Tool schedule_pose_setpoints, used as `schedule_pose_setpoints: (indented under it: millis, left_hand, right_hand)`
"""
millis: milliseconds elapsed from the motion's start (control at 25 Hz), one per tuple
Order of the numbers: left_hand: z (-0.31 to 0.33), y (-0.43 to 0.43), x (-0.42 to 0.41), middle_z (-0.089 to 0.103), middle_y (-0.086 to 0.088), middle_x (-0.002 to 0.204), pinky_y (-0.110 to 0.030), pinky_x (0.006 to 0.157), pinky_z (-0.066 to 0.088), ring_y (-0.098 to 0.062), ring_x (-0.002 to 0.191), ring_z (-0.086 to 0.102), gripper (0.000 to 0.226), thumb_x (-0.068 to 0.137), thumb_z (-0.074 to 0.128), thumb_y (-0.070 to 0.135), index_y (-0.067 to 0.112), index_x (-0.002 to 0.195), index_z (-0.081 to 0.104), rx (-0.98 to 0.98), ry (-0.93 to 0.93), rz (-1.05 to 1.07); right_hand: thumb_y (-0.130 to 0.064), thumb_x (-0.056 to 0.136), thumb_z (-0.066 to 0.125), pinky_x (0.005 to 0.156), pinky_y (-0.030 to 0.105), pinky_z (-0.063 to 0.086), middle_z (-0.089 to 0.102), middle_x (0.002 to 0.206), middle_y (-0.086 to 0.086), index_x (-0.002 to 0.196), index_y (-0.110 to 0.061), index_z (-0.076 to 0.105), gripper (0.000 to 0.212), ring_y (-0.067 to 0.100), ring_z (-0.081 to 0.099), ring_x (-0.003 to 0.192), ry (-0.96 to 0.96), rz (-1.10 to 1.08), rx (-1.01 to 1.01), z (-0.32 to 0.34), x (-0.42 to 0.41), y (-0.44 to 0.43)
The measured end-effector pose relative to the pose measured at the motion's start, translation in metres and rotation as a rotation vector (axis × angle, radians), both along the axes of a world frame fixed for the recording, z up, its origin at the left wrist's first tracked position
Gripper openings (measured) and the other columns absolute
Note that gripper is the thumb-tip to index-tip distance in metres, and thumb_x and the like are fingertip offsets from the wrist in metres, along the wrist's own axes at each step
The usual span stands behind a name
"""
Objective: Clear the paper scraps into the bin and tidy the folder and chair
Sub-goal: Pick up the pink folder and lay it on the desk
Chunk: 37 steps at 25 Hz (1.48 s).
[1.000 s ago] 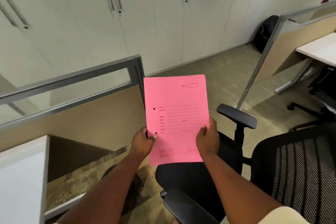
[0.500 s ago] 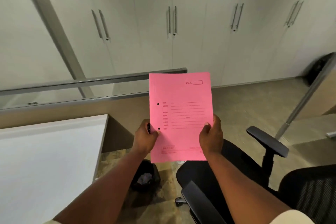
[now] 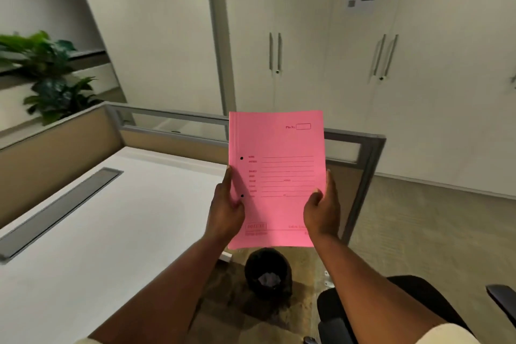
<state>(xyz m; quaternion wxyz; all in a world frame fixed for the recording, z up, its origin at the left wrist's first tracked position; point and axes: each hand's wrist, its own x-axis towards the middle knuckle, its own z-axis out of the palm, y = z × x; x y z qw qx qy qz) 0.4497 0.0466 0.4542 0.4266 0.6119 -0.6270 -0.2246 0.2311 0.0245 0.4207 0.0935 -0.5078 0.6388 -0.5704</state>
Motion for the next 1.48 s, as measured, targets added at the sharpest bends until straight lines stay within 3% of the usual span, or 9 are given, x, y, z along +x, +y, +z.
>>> schedule_pose_setpoints:
  millis: [200, 480, 600, 880, 1200, 1480]
  left_hand:
    - [0.008, 0.030, 0.049, 0.047, 0.004, 0.135, -0.058, 0.088, 0.056, -0.028, 0.121, 0.056, 0.077, 0.090, 0.044, 0.035, 0.056, 0.150, 0.000, -0.002, -0.045, 0.212]
    - [0.016, 0.093, 0.124, 0.049, 0.004, 0.128, -0.055, 0.086, 0.058, -0.024, 0.114, 0.058, 0.075, 0.089, 0.040, 0.037, 0.054, 0.150, -0.001, 0.007, -0.075, 0.493]
    - [0.019, 0.123, 0.149, 0.049, 0.004, 0.129, -0.054, 0.087, 0.058, -0.022, 0.114, 0.057, 0.077, 0.089, 0.043, 0.035, 0.052, 0.151, 0.000, 0.004, -0.084, 0.584]
    - [0.017, 0.188, 0.205, 0.051, 0.003, 0.127, -0.046, 0.087, 0.056, -0.018, 0.109, 0.057, 0.082, 0.089, 0.051, 0.029, 0.047, 0.154, 0.003, -0.033, -0.107, 0.765]
    - [0.011, 0.253, 0.282, 0.051, 0.005, 0.119, -0.039, 0.083, 0.055, -0.015, 0.105, 0.056, 0.088, 0.088, 0.057, 0.029, 0.048, 0.153, 0.001, -0.036, -0.118, 0.933]
    - [0.000, 0.307, 0.362, 0.052, 0.004, 0.125, -0.042, 0.084, 0.057, -0.015, 0.106, 0.059, 0.087, 0.089, 0.060, 0.031, 0.044, 0.155, 0.005, -0.003, -0.128, 1.029]
  right_hand:
    - [-0.010, 0.099, 0.047, 0.092, 0.031, 0.047, 0.054, 0.145, 0.008, 0.153, -0.026, 0.030, 0.059, 0.033, 0.059, 0.121, 0.024, 0.231, 0.000, 0.013, 0.055, -0.016]
    - [-0.005, 0.099, 0.048, 0.096, 0.021, 0.042, 0.052, 0.143, 0.015, 0.153, -0.018, 0.034, 0.057, 0.030, 0.054, 0.126, -0.024, 0.505, -0.024, 0.025, 0.153, -0.007]
    - [-0.001, 0.097, 0.049, 0.101, 0.030, 0.039, 0.051, 0.146, 0.016, 0.152, -0.015, 0.036, 0.059, 0.034, 0.052, 0.130, -0.062, 0.593, -0.044, 0.029, 0.193, 0.005]
    - [-0.022, 0.099, 0.040, 0.095, 0.030, 0.040, 0.045, 0.153, 0.004, 0.154, -0.032, 0.023, 0.058, 0.029, 0.052, 0.132, 0.020, 0.815, -0.029, 0.028, 0.271, 0.034]
    - [-0.017, 0.102, 0.045, 0.100, 0.035, 0.043, 0.047, 0.150, 0.007, 0.155, -0.024, 0.029, 0.056, 0.031, 0.053, 0.130, 0.069, 0.936, -0.034, 0.034, 0.368, 0.080]
    - [-0.023, 0.089, 0.034, 0.101, 0.039, 0.046, 0.050, 0.148, 0.007, 0.154, -0.021, 0.033, 0.065, 0.032, 0.055, 0.125, 0.090, 1.013, -0.011, 0.029, 0.463, 0.120]
